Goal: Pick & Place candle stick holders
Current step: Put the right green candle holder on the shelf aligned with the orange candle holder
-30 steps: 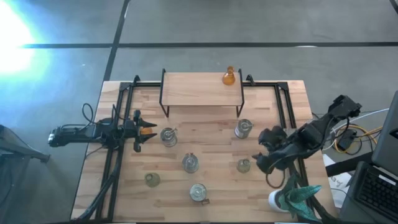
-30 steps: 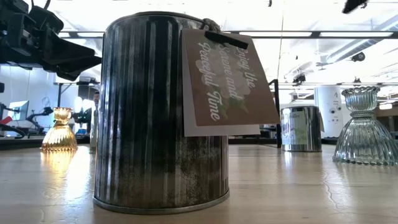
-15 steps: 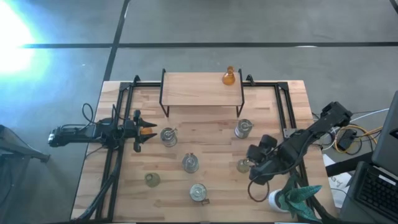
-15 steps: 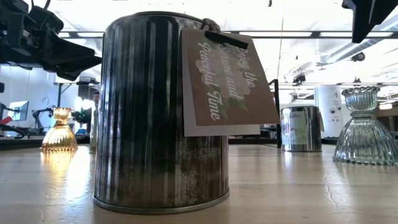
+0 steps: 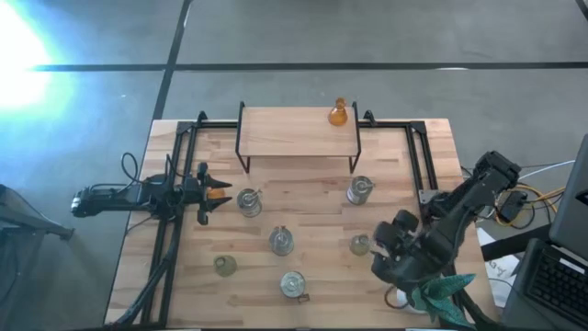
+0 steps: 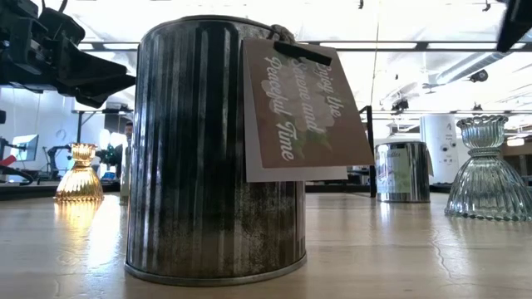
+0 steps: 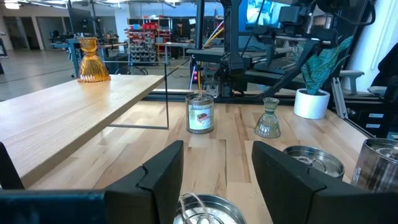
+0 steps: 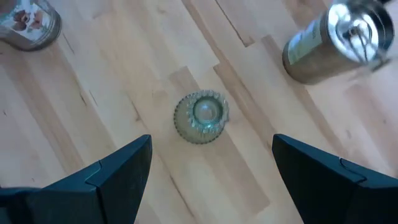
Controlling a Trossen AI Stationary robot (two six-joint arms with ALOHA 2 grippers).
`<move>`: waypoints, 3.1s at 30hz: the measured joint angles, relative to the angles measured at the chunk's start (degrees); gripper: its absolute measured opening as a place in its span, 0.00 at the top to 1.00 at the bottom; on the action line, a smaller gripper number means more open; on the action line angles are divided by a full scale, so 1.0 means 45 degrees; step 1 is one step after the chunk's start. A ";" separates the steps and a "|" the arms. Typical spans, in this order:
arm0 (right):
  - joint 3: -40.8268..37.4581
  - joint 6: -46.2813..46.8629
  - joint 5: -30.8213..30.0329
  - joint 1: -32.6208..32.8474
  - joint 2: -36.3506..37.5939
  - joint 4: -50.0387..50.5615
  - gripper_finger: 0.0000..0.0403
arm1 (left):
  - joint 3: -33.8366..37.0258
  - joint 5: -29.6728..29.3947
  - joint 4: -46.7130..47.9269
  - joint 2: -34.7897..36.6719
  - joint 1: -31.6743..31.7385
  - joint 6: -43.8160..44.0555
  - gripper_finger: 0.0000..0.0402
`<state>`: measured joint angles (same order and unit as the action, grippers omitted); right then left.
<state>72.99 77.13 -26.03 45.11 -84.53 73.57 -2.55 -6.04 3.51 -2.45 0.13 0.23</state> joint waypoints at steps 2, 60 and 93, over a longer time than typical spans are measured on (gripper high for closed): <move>-0.0263 0.1048 -0.0084 0.0436 0.0000 -0.0020 0.19 | 0.0000 0.0004 -0.0005 -0.0001 0.0003 0.0000 0.51; -0.7310 0.0106 -0.2219 -0.0703 -0.0185 -1.0878 0.37 | 0.0000 0.0003 -0.0003 0.0000 -0.0002 0.0000 0.51; -0.5954 -0.6970 -0.0132 -0.5689 0.3367 -1.0811 0.70 | 0.0000 0.0004 -0.0001 -0.0002 -0.0002 0.0000 0.51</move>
<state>46.20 45.76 -26.63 19.51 -69.38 24.92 -2.55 -6.03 3.50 -2.46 0.12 0.23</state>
